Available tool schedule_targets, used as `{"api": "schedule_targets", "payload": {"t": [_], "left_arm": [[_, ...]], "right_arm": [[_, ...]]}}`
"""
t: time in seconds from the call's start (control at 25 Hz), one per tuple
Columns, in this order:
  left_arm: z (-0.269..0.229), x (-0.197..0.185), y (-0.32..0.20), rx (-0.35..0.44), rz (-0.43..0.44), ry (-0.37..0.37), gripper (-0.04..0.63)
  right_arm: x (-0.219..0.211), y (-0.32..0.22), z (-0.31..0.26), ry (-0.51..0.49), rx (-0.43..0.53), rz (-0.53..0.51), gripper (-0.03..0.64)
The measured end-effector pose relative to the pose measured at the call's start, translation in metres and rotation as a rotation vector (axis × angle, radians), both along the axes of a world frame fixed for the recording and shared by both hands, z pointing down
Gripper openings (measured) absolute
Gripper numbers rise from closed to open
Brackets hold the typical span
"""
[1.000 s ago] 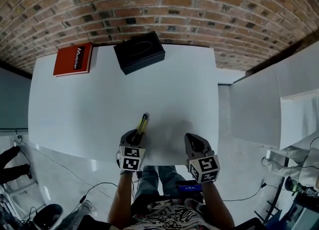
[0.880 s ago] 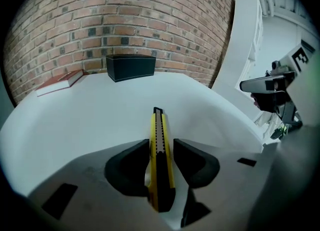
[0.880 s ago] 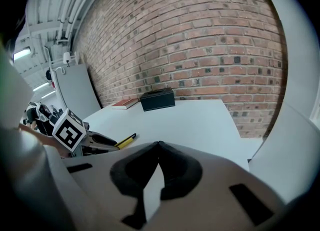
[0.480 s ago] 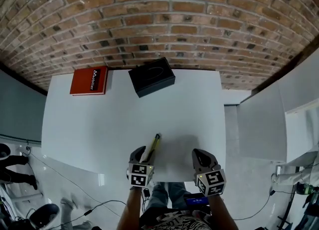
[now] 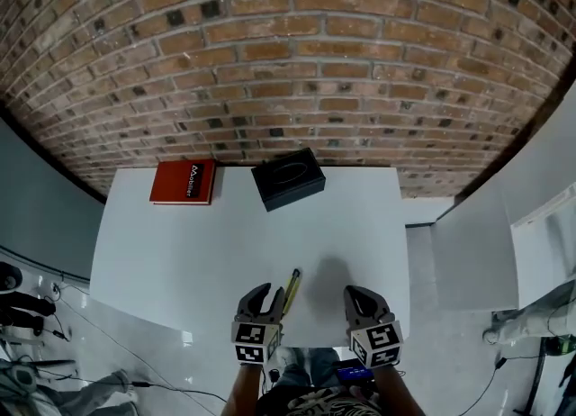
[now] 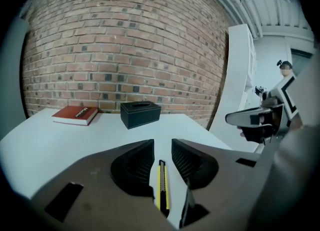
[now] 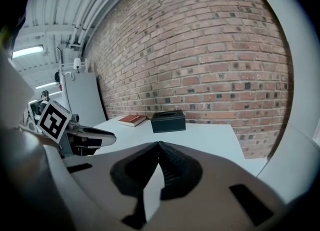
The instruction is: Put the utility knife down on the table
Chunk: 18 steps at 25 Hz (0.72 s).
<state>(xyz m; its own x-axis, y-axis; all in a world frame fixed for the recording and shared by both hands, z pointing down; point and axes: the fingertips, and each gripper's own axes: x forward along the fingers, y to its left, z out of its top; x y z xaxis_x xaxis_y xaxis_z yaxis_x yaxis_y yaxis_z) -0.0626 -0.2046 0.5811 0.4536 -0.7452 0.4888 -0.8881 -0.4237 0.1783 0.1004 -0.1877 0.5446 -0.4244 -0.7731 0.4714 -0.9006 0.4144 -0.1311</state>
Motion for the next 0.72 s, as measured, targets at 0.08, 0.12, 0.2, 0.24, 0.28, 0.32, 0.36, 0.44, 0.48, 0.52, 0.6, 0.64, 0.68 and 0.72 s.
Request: {"api": "schedule_targets", "payload": {"t": [0.08, 0.12, 0.2, 0.24, 0.28, 0.32, 0.36, 0.44, 0.48, 0.52, 0.6, 0.64, 0.68, 0.72], "left_arm": [[-0.020, -0.001, 0.000, 0.028, -0.008, 0.048, 0.091], [-0.030, -0.002, -0.002, 0.048, -0.012, 0.066, 0.083], [-0.051, -0.003, -0.007, 0.089, -0.021, 0.089, 0.058], [-0.059, -0.003, -0.006, 0.103, -0.027, 0.097, 0.043], [-0.065, -0.002, -0.004, 0.114, -0.031, 0.104, 0.034], [-0.070, -0.002, -0.003, 0.123, -0.032, 0.108, 0.028], [-0.075, -0.001, -0.003, 0.132, -0.032, 0.109, 0.025], [-0.083, -0.002, -0.004, 0.156, -0.031, 0.108, 0.020], [-0.087, -0.003, -0.004, 0.171, -0.033, 0.104, 0.020], [-0.090, -0.003, -0.003, 0.185, -0.037, 0.096, 0.018], [-0.096, -0.002, 0.002, 0.202, -0.042, 0.078, 0.017], [-0.099, -0.002, 0.001, 0.210, -0.041, 0.071, 0.017], [-0.102, -0.002, 0.000, 0.218, -0.039, 0.065, 0.017], [-0.105, -0.002, -0.001, 0.227, -0.038, 0.057, 0.017]], "right_arm": [[-0.003, 0.001, -0.013, 0.001, 0.026, -0.002, 0.000], [-0.004, -0.001, -0.020, -0.001, 0.042, -0.001, 0.000], [-0.007, -0.006, -0.035, -0.002, 0.078, 0.002, 0.000], [-0.009, -0.006, -0.041, -0.002, 0.091, 0.003, 0.000], [-0.009, -0.004, -0.045, -0.002, 0.102, 0.005, 0.000], [-0.010, -0.004, -0.048, -0.002, 0.112, 0.007, 0.000], [-0.011, -0.004, -0.051, -0.003, 0.122, 0.008, 0.000], [-0.015, -0.007, -0.057, -0.007, 0.147, 0.007, 0.000], [-0.017, -0.007, -0.061, -0.009, 0.159, 0.006, 0.000], [-0.017, -0.006, -0.063, -0.010, 0.166, 0.007, 0.000], [-0.015, 0.000, -0.068, -0.013, 0.172, 0.016, 0.000], [-0.015, 0.000, -0.070, -0.015, 0.176, 0.021, 0.000], [-0.015, -0.002, -0.072, -0.016, 0.181, 0.025, 0.000], [-0.016, -0.002, -0.073, -0.017, 0.183, 0.026, 0.000]]}}
